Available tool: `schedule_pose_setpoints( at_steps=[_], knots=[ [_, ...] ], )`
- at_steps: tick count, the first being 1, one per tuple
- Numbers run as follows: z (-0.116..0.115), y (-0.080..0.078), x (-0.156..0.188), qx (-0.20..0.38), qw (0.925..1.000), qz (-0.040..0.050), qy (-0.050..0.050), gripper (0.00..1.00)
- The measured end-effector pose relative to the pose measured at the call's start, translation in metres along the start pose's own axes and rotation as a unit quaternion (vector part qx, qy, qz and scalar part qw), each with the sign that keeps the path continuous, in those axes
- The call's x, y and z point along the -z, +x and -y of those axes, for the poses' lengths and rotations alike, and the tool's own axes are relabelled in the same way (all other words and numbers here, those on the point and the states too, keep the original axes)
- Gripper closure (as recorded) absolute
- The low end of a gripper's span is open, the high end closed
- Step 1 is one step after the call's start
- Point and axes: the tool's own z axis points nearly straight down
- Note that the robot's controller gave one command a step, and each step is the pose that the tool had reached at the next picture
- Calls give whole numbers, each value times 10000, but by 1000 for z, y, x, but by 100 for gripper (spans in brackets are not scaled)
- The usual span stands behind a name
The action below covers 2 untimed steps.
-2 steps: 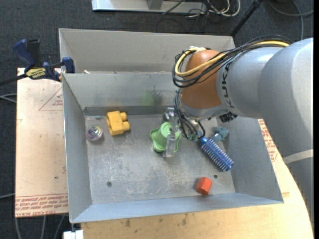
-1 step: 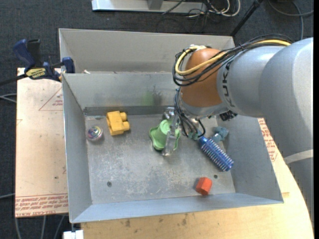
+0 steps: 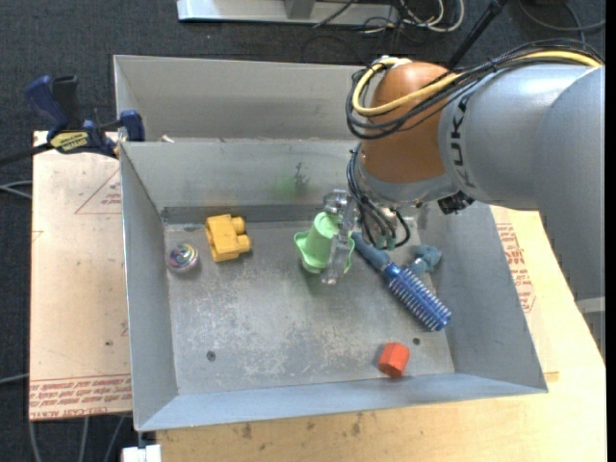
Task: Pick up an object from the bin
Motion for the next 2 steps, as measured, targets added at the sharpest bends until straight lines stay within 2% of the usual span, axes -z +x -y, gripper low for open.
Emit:
schedule_pose_setpoints(
  at_steps=[2],
  knots=[
    [-1, -3, 34, 14, 10000, -22, 5, 100]
  ],
)
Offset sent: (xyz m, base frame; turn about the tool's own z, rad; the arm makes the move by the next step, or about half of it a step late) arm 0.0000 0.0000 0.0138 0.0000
